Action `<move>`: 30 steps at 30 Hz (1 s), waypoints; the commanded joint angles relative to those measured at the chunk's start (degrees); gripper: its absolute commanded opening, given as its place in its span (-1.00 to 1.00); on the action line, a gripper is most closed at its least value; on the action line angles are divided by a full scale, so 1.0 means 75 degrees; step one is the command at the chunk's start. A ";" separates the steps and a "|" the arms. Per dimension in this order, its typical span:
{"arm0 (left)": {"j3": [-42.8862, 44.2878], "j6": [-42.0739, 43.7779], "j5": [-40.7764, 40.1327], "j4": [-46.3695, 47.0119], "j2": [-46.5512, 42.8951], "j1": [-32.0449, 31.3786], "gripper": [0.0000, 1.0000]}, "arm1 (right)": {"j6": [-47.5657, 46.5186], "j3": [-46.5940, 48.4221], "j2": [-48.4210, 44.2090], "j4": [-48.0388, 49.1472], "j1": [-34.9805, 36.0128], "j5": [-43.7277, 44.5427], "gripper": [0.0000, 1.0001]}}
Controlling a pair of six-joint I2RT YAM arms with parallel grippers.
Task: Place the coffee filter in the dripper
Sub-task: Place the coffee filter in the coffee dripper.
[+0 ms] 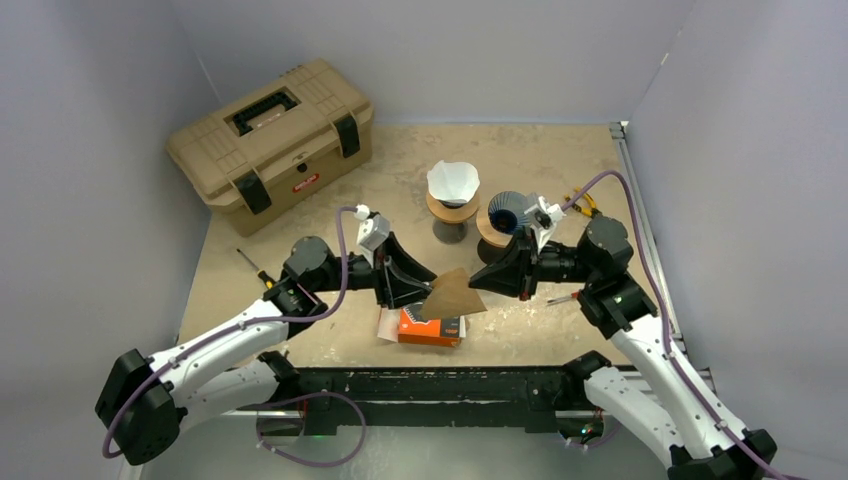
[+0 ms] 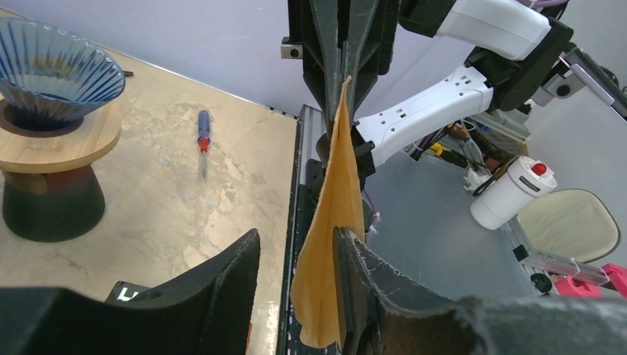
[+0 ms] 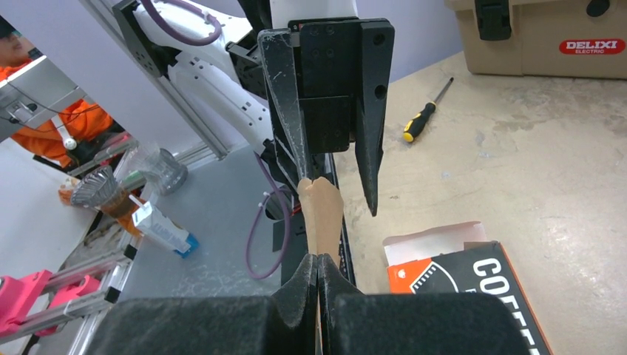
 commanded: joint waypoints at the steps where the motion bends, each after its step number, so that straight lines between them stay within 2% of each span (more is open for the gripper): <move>1: -0.0105 -0.0207 -0.0072 0.0724 0.0257 -0.0275 -0.22 | 0.0152 -0.0114 0.0014 0.0479 -0.0008 -0.0030 -1.00; 10: -0.0112 0.0005 -0.0535 0.0587 0.0509 -0.0524 -0.48 | 0.0179 -0.0128 -0.0045 0.0501 -0.0009 -0.0083 -1.00; 18: -0.0043 0.0187 -0.0510 0.0245 0.0317 -0.0534 -0.98 | 0.0131 -0.0192 -0.0129 0.0466 -0.0003 0.0051 -1.00; 22: 0.0229 0.0877 -0.1001 -0.0940 -0.0087 -0.0529 -1.00 | 0.0006 -0.0180 -0.0126 0.0304 -0.0008 0.0129 -1.00; 26: 0.0503 0.1637 -0.2155 -0.2302 -0.0705 -0.0530 -1.00 | -0.0070 -0.0146 -0.0124 0.0193 -0.0009 0.0169 -1.00; 30: 0.0631 0.1977 -0.2844 -0.3022 -0.1107 -0.0537 -1.00 | -0.0066 -0.0143 -0.0117 0.0226 -0.0005 0.0169 -1.00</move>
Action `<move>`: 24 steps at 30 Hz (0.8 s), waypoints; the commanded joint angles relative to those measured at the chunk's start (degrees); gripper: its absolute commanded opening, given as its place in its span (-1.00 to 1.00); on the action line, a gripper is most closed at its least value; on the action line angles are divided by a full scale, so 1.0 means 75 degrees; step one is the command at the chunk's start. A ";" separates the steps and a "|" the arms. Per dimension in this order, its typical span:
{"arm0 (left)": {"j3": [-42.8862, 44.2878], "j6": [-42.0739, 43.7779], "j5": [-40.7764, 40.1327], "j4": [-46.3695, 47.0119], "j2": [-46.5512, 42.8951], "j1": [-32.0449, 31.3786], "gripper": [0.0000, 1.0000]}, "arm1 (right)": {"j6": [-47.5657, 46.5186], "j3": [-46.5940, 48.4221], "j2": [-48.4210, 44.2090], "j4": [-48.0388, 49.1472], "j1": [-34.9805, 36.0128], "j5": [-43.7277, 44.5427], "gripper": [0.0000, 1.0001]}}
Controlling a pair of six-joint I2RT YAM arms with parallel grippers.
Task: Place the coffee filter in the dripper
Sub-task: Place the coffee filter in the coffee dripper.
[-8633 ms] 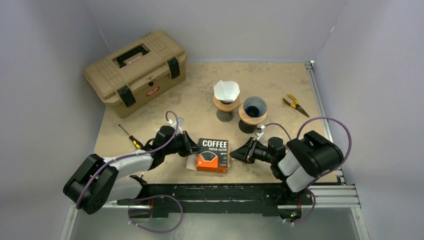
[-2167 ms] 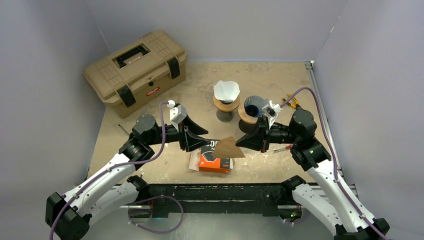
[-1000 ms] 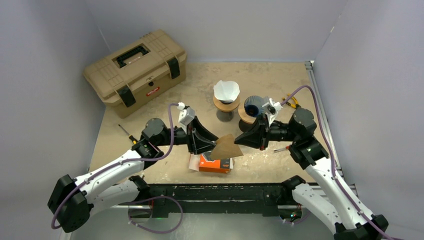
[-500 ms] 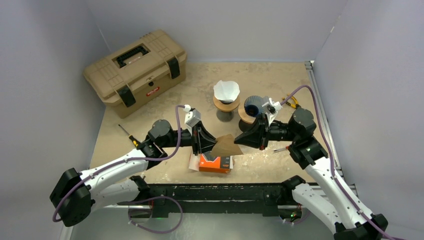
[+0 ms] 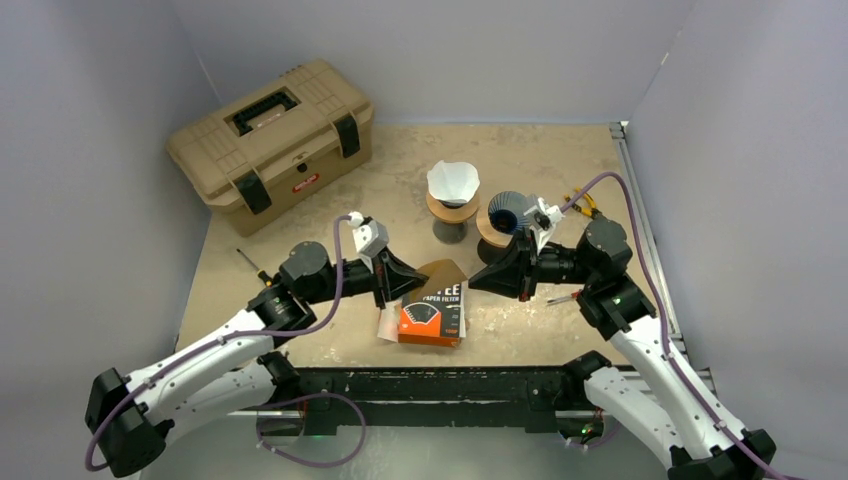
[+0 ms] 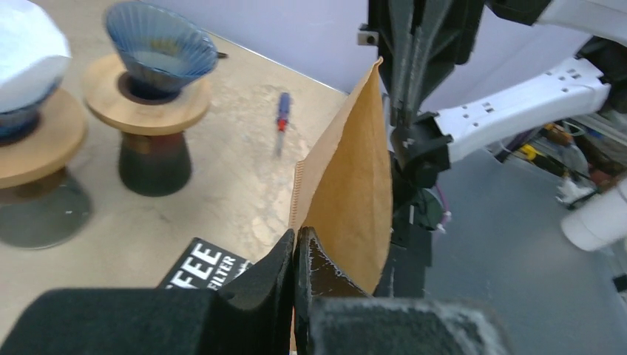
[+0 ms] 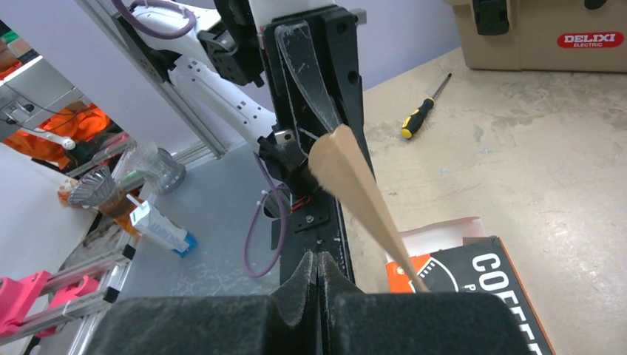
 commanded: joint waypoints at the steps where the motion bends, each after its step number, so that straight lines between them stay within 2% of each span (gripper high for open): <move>1: 0.0437 0.0738 -0.1072 -0.0991 -0.0422 -0.0022 -1.00 | -0.0127 0.0045 -0.0048 0.0102 -0.0011 0.0111 -1.00; 6: 0.0506 0.0498 -0.1458 -0.1099 -0.0473 -0.0029 -1.00 | -0.0040 0.0076 0.0014 0.0029 -0.0003 0.0505 -0.99; 12: 0.1085 0.0210 -0.2415 -0.1767 -0.0036 -0.0027 -1.00 | 0.0158 0.0153 0.0180 -0.0061 -0.0006 0.1073 -0.18; 16: 0.1416 0.0093 -0.2841 -0.2208 0.0210 -0.0026 -1.00 | 0.0122 0.0343 0.0243 -0.0445 -0.0003 0.1560 0.27; 24: 0.2232 -0.0419 -0.3912 -0.3084 0.0416 -0.0031 -1.00 | 0.0459 0.1104 0.0358 -0.1435 -0.0006 0.3286 0.74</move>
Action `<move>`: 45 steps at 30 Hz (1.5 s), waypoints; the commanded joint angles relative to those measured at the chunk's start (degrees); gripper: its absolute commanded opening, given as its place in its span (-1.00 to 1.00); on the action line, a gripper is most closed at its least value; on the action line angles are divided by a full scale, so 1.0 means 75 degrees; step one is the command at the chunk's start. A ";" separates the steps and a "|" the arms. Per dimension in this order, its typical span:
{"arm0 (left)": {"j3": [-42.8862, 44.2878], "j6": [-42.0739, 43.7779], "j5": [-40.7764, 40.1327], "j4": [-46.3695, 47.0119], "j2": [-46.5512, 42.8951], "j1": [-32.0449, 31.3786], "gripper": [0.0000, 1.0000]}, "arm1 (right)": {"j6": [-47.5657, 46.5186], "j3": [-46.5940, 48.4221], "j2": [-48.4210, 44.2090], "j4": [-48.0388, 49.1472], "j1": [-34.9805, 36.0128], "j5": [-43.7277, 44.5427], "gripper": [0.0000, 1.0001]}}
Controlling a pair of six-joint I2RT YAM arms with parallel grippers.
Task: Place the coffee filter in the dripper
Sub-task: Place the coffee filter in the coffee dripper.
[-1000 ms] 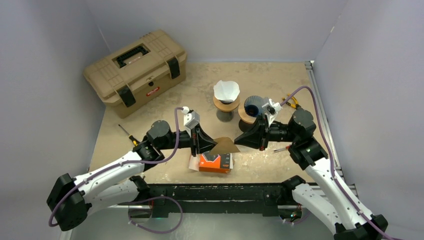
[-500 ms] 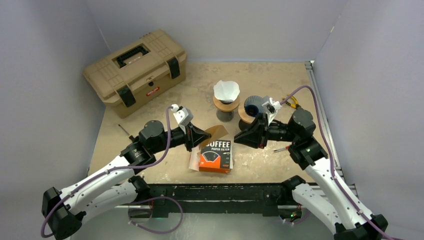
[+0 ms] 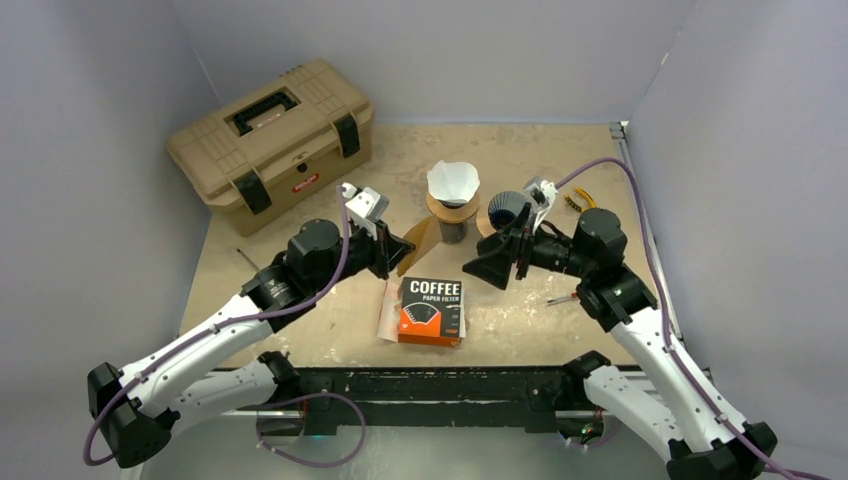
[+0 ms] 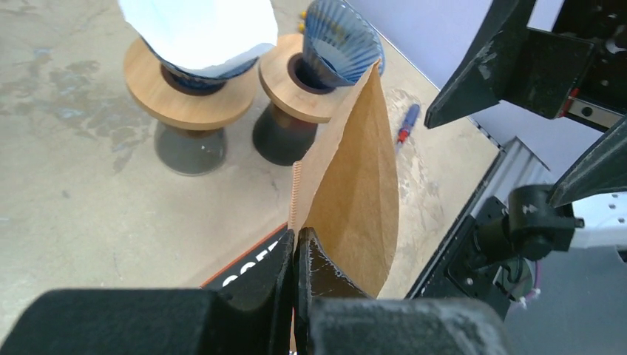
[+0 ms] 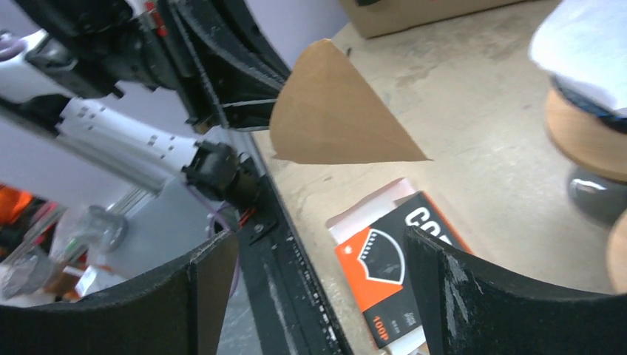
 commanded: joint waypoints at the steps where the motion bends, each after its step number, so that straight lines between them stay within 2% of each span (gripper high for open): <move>1: 0.0746 -0.0443 -0.0941 -0.0472 0.0026 -0.0044 -1.00 | 0.0267 0.0817 0.0003 -0.0585 -0.0005 0.1355 0.80; 4: 0.1029 -0.0684 -0.1386 -0.0599 0.0077 -0.0117 -1.00 | 0.0364 0.1113 0.0022 -0.0891 -0.0003 0.1854 0.96; 11: 0.1939 -0.1159 -0.2006 -0.0866 0.0812 -0.0467 -1.00 | 0.0553 0.1376 0.0197 -0.1075 -0.0005 0.2066 0.97; 21: 0.3247 -0.1041 -0.4414 -0.1163 0.2385 -0.2300 -1.00 | 0.1159 0.1478 0.0361 -0.0311 -0.0009 0.1483 0.98; 25: 0.3661 -0.0965 -0.5195 -0.1377 0.2853 -0.2864 -1.00 | 0.1266 0.1486 0.0340 -0.0548 -0.0005 0.2159 0.98; 30: 0.3729 -0.1006 -0.5361 -0.1410 0.2972 -0.3092 -1.00 | 0.1011 0.1743 0.0459 -0.1496 -0.0005 0.3600 0.97; 33: 0.3558 -0.1041 -0.5355 -0.1313 0.2854 -0.3096 -1.00 | 0.0855 0.1696 0.0394 -0.1608 -0.0002 0.4025 0.97; 40: 0.3485 -0.1263 -0.5538 -0.1588 0.2707 -0.3096 -1.00 | 0.0250 0.1888 0.0558 -0.2027 -0.0003 0.4388 0.71; 45: 0.3522 -0.1344 -0.5678 -0.1737 0.2781 -0.3096 -1.00 | 0.0024 0.1972 0.0593 -0.2246 -0.0002 0.4410 0.37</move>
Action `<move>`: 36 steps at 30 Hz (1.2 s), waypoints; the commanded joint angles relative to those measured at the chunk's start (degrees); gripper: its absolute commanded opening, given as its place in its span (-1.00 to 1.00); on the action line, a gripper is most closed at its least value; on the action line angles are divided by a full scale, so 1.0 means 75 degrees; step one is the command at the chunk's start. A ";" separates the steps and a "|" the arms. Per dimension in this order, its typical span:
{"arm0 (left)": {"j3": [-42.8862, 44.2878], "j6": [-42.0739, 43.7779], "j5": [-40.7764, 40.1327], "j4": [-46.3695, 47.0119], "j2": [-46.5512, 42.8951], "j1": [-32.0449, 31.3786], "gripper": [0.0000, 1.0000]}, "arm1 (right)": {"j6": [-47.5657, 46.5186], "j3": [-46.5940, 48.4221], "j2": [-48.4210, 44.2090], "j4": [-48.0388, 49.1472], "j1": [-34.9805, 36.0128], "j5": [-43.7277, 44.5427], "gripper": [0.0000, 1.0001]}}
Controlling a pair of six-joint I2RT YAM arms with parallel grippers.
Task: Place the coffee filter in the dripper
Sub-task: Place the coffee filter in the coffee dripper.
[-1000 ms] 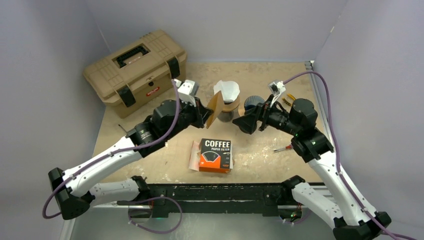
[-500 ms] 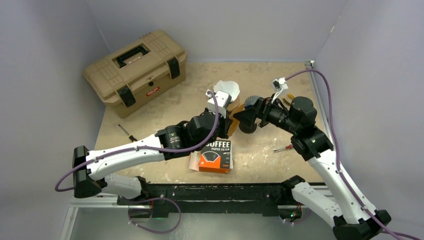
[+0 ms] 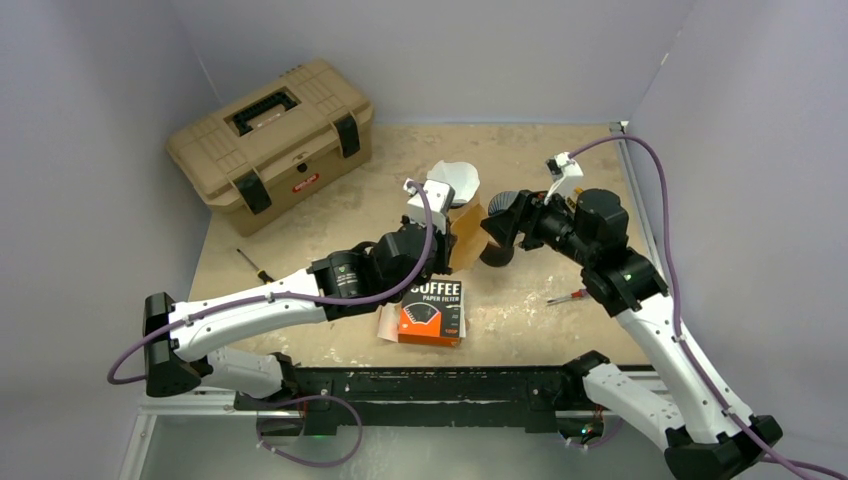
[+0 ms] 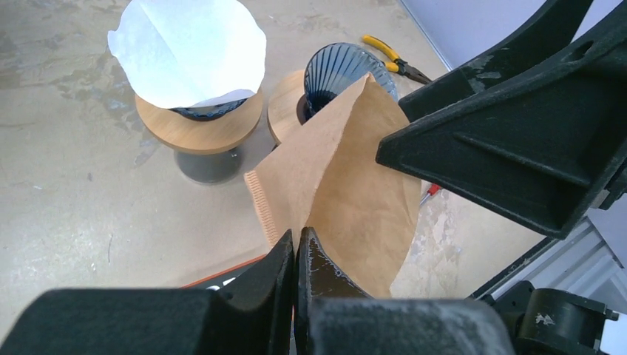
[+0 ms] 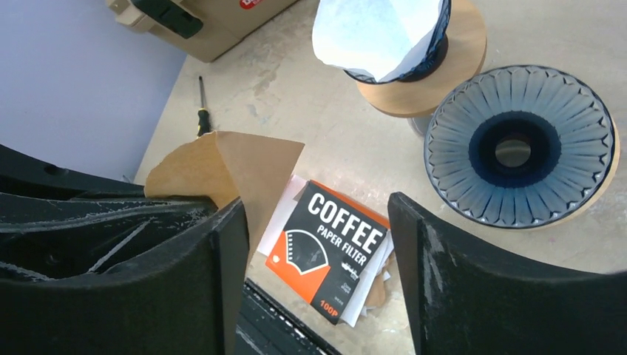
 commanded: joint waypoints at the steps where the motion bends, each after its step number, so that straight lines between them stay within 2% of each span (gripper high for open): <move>1: 0.0189 -0.0185 -0.0314 -0.0160 -0.0134 -0.0018 -1.00 | -0.0425 0.0383 -0.0030 -0.0248 -0.0002 0.0342 0.31; 5: 0.0245 -0.0284 -0.0298 -0.0168 -0.0030 -0.0018 -1.00 | -0.0622 0.0486 0.0031 -0.0506 -0.0002 0.0740 0.23; 12: -0.0149 -0.0238 0.0622 0.1060 -0.0119 -0.0018 -1.00 | -0.0728 0.0513 0.0120 -0.0552 0.0000 0.1113 0.29; 19: -0.0183 -0.0587 0.0639 0.1346 -0.0029 -0.0006 -1.00 | -0.0690 0.0285 0.0092 -0.0025 -0.0005 0.0458 0.44; 26: -0.0010 -0.1008 0.0343 0.1259 0.0282 -0.0006 -1.00 | -0.0450 0.0100 0.0167 0.0335 -0.0002 -0.0026 0.43; 30: 0.0034 -0.1163 0.0137 0.1169 0.0323 0.0095 -1.00 | -0.0653 0.0039 0.0197 -0.0071 -0.0006 0.0750 0.42; 36: -0.0019 -0.1980 0.1464 0.1056 0.0276 0.1142 -1.00 | -0.0775 0.0271 0.0166 -0.0758 -0.0008 0.1837 0.44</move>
